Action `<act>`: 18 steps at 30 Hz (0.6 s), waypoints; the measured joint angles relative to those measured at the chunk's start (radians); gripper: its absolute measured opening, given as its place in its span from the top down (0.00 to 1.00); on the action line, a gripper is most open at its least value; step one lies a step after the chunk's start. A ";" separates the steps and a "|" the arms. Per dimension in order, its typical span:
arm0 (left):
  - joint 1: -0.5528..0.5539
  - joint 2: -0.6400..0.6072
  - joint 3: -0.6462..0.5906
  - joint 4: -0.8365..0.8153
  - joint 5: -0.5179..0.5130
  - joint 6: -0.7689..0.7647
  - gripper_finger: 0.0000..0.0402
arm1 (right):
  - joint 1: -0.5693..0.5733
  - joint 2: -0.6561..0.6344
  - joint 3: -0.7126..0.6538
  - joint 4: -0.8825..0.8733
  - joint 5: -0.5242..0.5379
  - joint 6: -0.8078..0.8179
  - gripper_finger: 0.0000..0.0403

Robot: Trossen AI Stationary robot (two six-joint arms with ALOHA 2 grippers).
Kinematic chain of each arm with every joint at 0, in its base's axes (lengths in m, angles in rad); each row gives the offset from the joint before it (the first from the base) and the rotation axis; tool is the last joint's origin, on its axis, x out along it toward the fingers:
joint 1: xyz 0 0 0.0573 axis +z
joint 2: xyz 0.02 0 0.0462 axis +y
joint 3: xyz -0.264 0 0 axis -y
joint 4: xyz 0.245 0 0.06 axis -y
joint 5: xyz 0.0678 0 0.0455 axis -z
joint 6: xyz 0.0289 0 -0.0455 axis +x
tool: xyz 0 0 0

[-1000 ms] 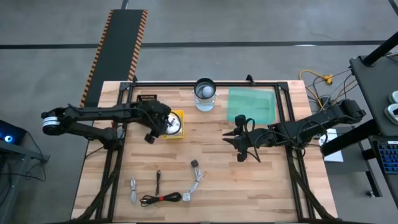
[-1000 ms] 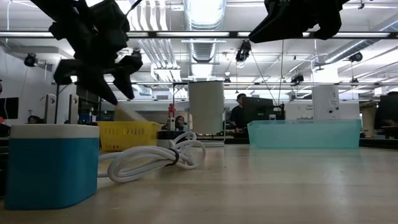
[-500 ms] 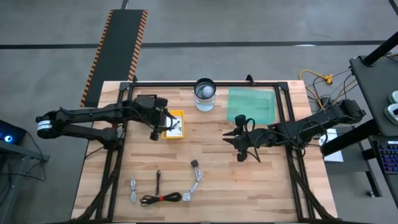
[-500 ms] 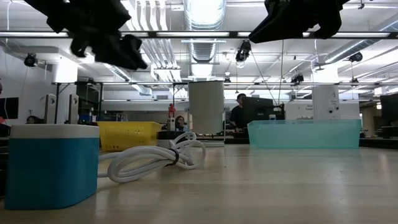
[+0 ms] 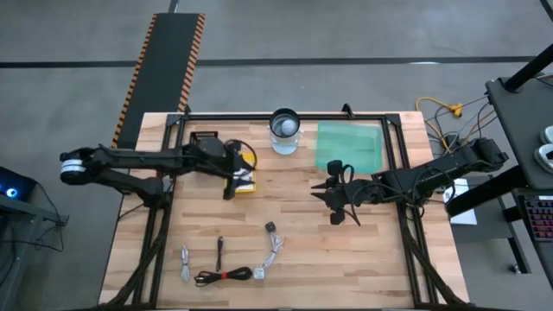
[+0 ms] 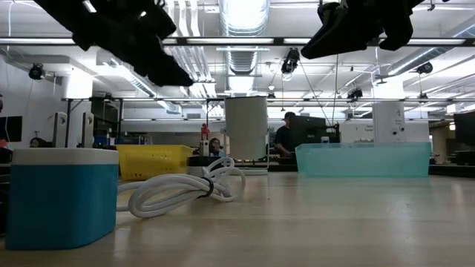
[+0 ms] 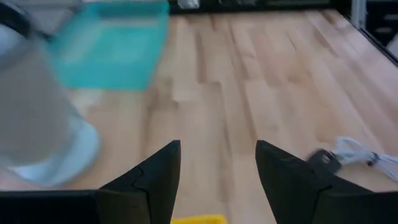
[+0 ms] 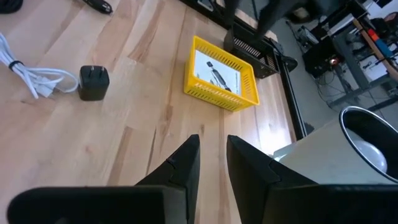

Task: Pick and place items into bin
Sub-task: Put the black charger adapter into the black bin

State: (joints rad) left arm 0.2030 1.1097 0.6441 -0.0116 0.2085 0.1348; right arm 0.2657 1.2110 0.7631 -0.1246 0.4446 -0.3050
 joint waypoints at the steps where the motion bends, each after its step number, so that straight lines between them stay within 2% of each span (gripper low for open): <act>1: -0.017 0.018 0.000 -0.001 0.001 -0.010 0.52 | 0.000 0.000 0.000 0.000 0.000 0.003 0.83; 11: -0.280 0.192 0.015 0.022 0.025 -0.025 0.52 | 0.000 0.000 0.000 -0.005 0.000 0.010 0.83; 18: -0.392 0.343 0.015 0.253 -0.012 -0.017 0.52 | 0.000 0.000 0.000 -0.016 0.000 0.016 0.83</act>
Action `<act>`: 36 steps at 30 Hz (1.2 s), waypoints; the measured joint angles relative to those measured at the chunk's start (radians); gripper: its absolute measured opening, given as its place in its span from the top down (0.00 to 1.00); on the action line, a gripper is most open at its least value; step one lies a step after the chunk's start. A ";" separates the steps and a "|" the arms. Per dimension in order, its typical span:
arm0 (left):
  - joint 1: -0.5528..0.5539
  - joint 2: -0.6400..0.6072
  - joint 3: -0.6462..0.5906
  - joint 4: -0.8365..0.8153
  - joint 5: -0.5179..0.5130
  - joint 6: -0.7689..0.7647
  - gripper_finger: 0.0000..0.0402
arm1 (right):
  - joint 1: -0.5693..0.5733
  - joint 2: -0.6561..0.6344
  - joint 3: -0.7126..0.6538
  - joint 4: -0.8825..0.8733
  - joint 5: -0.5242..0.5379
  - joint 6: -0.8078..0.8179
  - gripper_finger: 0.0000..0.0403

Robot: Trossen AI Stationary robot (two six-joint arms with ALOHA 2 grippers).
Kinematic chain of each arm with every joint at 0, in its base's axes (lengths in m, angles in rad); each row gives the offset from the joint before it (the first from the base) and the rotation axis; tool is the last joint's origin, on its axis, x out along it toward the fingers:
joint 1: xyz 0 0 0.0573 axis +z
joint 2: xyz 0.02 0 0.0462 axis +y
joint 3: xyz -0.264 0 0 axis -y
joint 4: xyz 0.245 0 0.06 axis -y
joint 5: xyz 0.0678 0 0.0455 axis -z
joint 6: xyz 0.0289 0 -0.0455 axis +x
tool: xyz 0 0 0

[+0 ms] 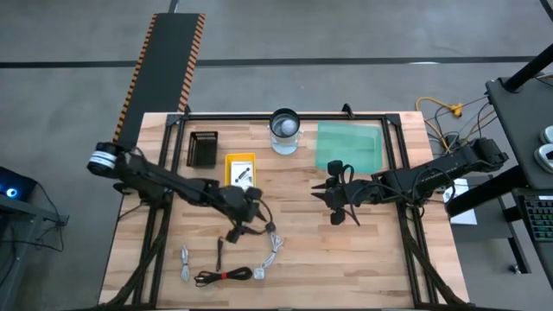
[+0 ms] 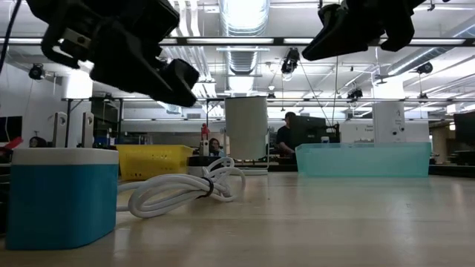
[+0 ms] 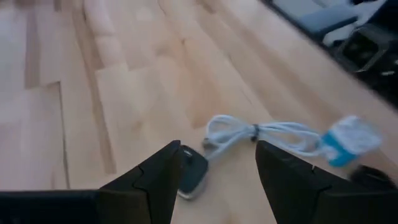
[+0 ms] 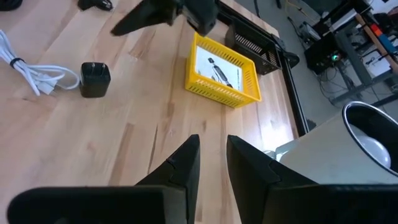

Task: Pick and place items into bin
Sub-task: Put the black charger adapter into the black bin

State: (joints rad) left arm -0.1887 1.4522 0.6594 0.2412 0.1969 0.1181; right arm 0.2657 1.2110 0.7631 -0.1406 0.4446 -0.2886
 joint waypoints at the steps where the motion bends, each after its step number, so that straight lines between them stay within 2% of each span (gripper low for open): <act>1: -0.006 0.019 0.004 0.018 -0.036 0.000 0.52 | 0.000 0.000 0.000 -0.003 0.000 0.005 0.83; 3: -0.011 0.047 0.014 0.042 -0.135 -0.005 0.52 | 0.000 0.000 0.000 -0.011 0.000 0.022 0.83; 5: -0.012 0.069 0.022 0.048 -0.188 -0.007 0.52 | 0.000 0.000 0.000 -0.022 -0.001 0.039 0.83; 13: -0.029 0.138 0.023 0.075 -0.146 -0.007 0.52 | 0.000 0.001 0.000 -0.066 -0.001 0.053 0.83; 25: -0.027 0.227 0.024 0.101 -0.147 -0.003 0.52 | 0.000 0.001 0.000 -0.066 -0.001 0.042 0.83; 36: -0.027 0.287 0.022 0.196 -0.147 0.003 0.52 | 0.000 0.001 0.000 -0.063 0.000 0.019 0.83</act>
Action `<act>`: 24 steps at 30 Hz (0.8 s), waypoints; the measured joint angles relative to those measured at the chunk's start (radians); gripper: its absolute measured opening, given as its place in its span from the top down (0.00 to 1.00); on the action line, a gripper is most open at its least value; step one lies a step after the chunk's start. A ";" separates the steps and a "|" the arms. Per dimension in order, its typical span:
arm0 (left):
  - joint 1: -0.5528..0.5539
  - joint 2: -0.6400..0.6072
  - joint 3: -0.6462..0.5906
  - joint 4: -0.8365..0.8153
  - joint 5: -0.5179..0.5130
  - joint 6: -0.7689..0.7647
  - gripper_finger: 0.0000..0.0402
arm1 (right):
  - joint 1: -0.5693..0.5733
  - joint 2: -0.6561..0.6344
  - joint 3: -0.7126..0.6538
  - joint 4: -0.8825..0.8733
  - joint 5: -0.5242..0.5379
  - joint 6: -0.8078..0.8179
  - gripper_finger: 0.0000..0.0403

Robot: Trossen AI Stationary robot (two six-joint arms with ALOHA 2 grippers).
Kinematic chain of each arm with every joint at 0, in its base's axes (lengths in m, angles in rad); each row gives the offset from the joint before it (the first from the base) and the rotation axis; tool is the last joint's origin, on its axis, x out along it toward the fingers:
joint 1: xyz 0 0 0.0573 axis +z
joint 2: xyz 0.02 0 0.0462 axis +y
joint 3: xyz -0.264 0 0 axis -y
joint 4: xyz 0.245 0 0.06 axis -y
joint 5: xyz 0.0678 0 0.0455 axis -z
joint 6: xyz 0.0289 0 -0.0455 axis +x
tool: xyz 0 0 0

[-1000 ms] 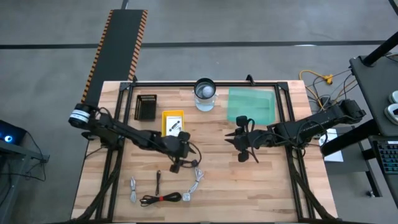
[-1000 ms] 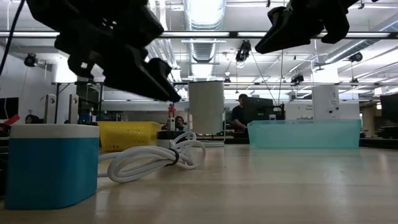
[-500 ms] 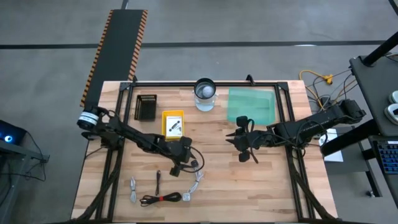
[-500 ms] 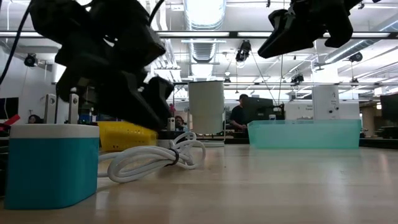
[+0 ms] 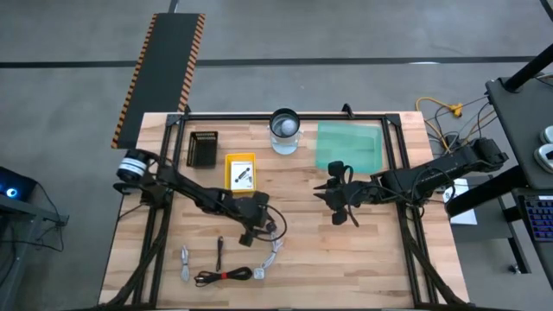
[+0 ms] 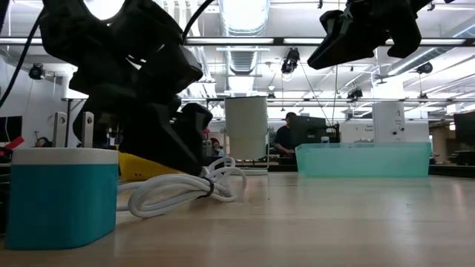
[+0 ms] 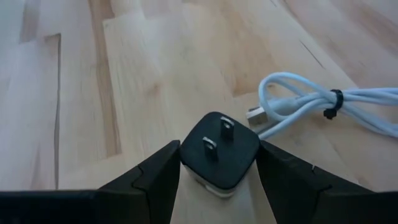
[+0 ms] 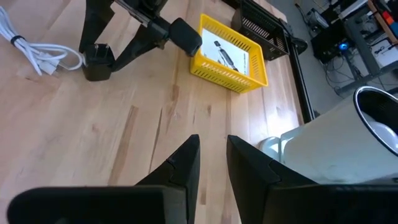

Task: Pick and place items into bin
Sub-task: Put the black charger adapter into the black bin

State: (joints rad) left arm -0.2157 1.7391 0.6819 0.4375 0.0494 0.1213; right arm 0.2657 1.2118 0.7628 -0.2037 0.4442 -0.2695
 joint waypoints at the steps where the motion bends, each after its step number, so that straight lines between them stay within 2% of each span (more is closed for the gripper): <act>1: 0.000 0.005 0.000 0.008 0.000 0.001 0.52 | 0.000 0.000 0.000 0.000 0.000 0.000 0.83; 13: 0.000 0.035 0.000 0.052 0.001 0.125 0.52 | 0.000 0.000 0.000 -0.001 0.000 0.000 0.83; 24: 0.014 0.039 0.005 0.104 -0.002 0.096 0.52 | 0.000 0.000 0.000 -0.001 0.000 0.000 0.83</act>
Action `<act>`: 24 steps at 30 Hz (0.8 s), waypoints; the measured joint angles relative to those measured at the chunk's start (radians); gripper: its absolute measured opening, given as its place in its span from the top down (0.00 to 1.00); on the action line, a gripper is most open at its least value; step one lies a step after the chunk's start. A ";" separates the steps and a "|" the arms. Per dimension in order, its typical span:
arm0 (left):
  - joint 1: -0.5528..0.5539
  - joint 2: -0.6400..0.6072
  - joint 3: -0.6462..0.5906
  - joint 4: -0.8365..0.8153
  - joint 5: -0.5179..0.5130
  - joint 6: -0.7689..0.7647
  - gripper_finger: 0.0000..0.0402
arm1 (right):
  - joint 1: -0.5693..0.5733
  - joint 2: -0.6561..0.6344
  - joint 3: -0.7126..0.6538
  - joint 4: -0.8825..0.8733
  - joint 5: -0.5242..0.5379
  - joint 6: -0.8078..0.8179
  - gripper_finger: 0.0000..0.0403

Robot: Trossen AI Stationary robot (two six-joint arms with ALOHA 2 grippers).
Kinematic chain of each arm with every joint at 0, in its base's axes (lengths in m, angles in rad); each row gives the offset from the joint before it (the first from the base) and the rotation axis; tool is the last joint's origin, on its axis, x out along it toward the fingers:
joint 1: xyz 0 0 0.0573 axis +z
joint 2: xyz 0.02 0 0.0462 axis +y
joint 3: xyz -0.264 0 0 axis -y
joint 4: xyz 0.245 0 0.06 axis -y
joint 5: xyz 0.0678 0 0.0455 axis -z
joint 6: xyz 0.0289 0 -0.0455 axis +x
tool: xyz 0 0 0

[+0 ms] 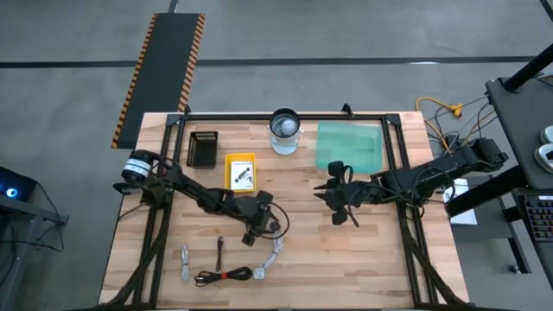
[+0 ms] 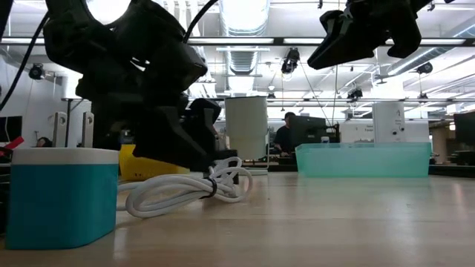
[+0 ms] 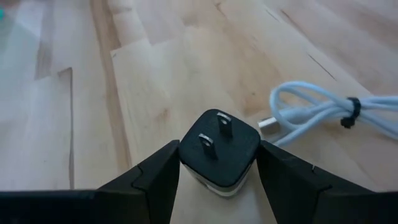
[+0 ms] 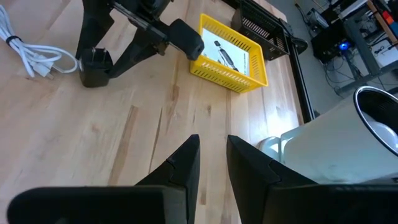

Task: Pick and place items into bin
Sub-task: Put the black charger adapter into the black bin

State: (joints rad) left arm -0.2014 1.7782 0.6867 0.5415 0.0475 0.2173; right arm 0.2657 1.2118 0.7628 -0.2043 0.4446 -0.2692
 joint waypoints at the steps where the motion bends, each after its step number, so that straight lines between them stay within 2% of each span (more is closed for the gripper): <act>1: 0.002 0.000 0.000 0.000 0.000 -0.009 0.52 | 0.000 0.000 0.000 0.000 0.000 0.000 0.83; 13: 0.006 -0.016 -0.006 -0.025 0.000 -0.028 0.52 | 0.000 0.000 0.000 0.000 0.000 0.000 0.83; 19: 0.006 -0.112 -0.007 -0.141 -0.009 -0.029 0.52 | 0.000 0.000 0.000 0.000 0.000 0.000 0.83; 24: 0.006 -0.241 -0.007 -0.290 -0.092 -0.041 0.52 | 0.000 0.000 0.000 0.000 0.000 0.001 0.83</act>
State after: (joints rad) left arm -0.1957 1.5377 0.6796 0.2518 -0.0444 0.1759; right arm 0.2657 1.2118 0.7628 -0.2043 0.4446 -0.2685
